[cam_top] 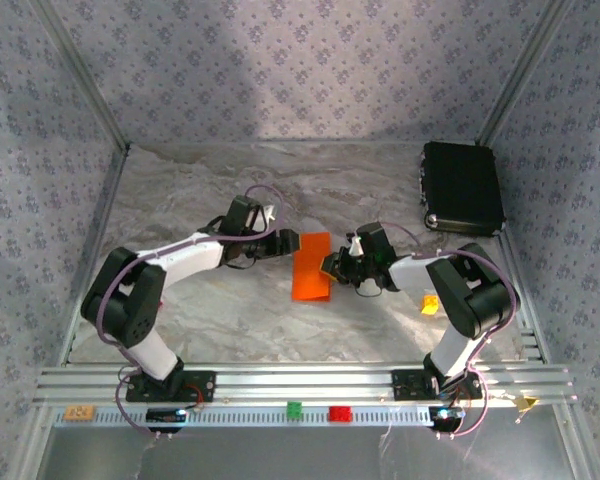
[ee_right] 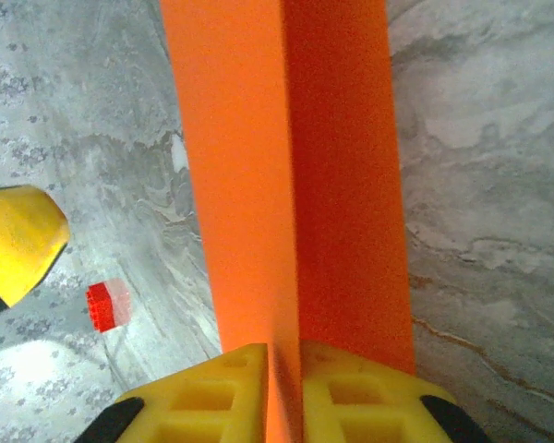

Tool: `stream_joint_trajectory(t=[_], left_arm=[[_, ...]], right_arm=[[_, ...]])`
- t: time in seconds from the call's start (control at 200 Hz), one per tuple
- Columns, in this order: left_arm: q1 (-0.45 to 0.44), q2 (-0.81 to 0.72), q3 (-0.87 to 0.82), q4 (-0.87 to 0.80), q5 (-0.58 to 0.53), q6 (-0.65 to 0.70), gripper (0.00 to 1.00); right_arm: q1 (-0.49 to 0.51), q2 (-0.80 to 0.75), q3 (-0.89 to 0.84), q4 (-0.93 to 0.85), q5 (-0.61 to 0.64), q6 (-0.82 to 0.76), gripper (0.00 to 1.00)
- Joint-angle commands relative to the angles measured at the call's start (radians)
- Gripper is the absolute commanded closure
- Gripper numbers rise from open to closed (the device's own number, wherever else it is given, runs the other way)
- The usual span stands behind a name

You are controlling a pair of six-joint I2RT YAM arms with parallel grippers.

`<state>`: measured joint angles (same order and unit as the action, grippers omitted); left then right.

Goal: Fold a paper plane with a square sheet of paper (pick it up from the middle)
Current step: Fold the triangle a second time at the center of the table.

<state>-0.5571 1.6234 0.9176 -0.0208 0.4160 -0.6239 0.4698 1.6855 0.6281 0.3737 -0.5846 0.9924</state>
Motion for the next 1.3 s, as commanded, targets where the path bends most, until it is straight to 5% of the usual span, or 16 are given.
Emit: stream_joint_trajectory(t=[0.0, 0.235, 0.425, 0.655, 0.875, 1.294], left_arm=[[-0.028, -0.054, -0.022, 0.072, -0.026, 0.037, 0.35], [-0.147, -0.110, -0.130, 0.209, -0.090, 0.126, 0.46], [-0.253, -0.139, -0.139, 0.150, -0.218, 0.282, 0.45], [-0.314, -0.157, -0.137, 0.035, -0.244, 0.325, 0.41], [-0.414, -0.148, -0.146, 0.030, -0.348, 0.404, 0.39], [-0.640, -0.036, -0.055, -0.039, -0.762, 0.591, 0.32]], right_arm=[[-0.015, 0.012, 0.038, -0.022, -0.056, -0.039, 0.82], [-0.035, 0.021, 0.056, -0.033, -0.108, -0.058, 0.84], [-0.029, 0.033, 0.064, -0.033, -0.104, -0.052, 0.87], [-0.013, 0.036, 0.067, -0.036, -0.096, -0.048, 0.82], [-0.008, 0.037, 0.076, -0.044, -0.091, -0.042, 0.88], [-0.009, 0.034, 0.074, -0.047, -0.086, -0.037, 0.89]])
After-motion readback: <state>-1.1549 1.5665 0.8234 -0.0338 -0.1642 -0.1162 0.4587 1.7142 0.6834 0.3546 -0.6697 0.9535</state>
